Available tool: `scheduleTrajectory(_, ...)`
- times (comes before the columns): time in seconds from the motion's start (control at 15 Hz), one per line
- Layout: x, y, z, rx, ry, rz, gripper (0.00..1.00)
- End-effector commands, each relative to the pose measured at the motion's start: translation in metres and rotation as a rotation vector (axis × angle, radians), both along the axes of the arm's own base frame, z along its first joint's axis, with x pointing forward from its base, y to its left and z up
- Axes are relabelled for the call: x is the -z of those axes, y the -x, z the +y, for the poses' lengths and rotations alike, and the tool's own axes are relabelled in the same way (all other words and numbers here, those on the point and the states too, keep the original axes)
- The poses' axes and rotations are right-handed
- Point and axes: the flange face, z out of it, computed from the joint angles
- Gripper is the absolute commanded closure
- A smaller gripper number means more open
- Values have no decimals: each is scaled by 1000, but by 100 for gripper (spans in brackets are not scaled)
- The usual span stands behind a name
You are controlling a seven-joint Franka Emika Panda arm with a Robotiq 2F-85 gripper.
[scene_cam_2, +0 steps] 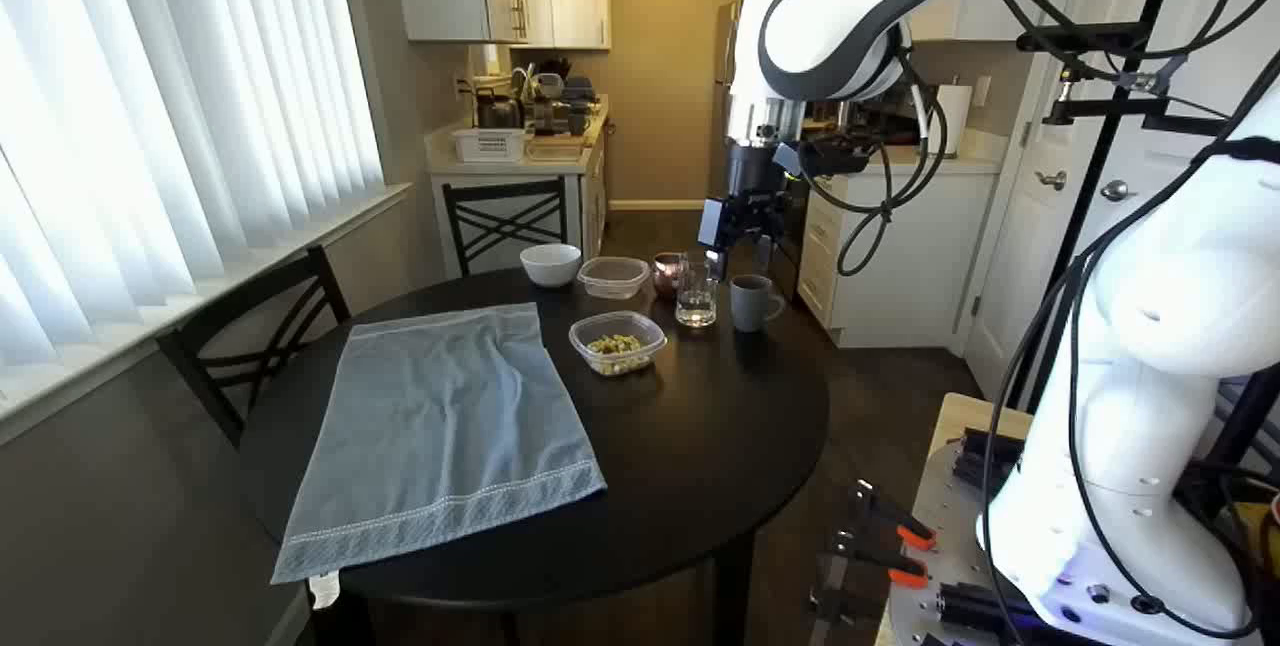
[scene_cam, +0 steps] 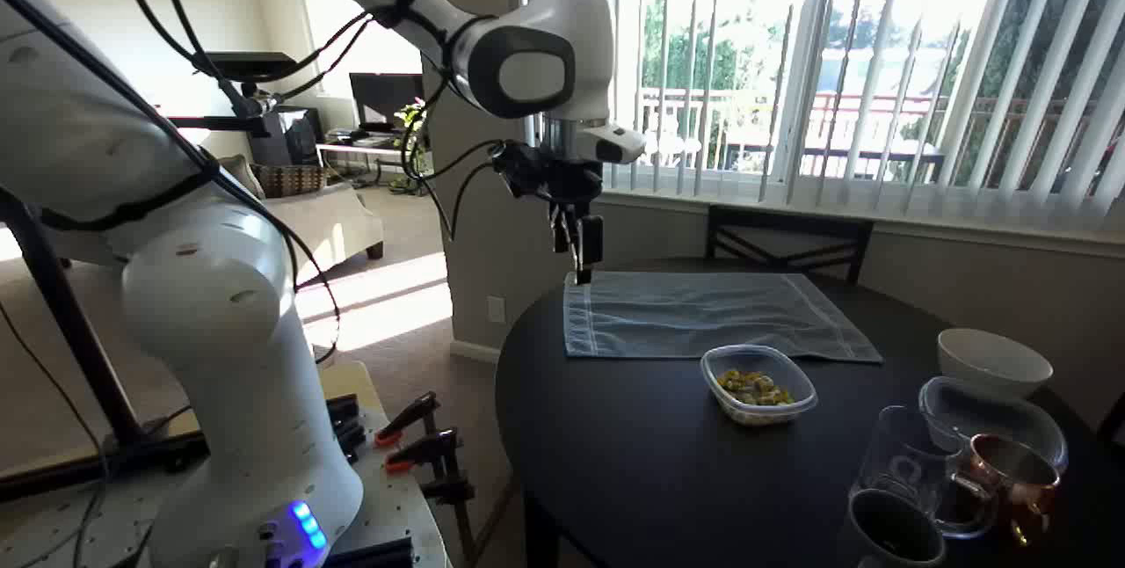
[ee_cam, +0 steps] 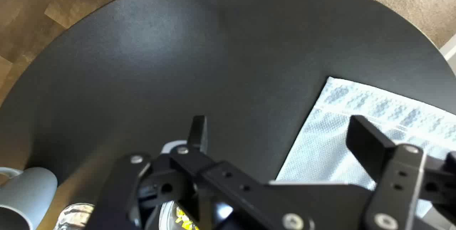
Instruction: Pour the candy from the clear bowl onto the table.
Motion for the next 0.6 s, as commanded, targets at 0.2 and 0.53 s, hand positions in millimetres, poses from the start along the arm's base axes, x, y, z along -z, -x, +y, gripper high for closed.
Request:
scheduleTrajectory(0.2,0,0,0,0,0,1,0)
scheduleTrajectory(0.53,-16,-20,-57,-24,77,1,0)
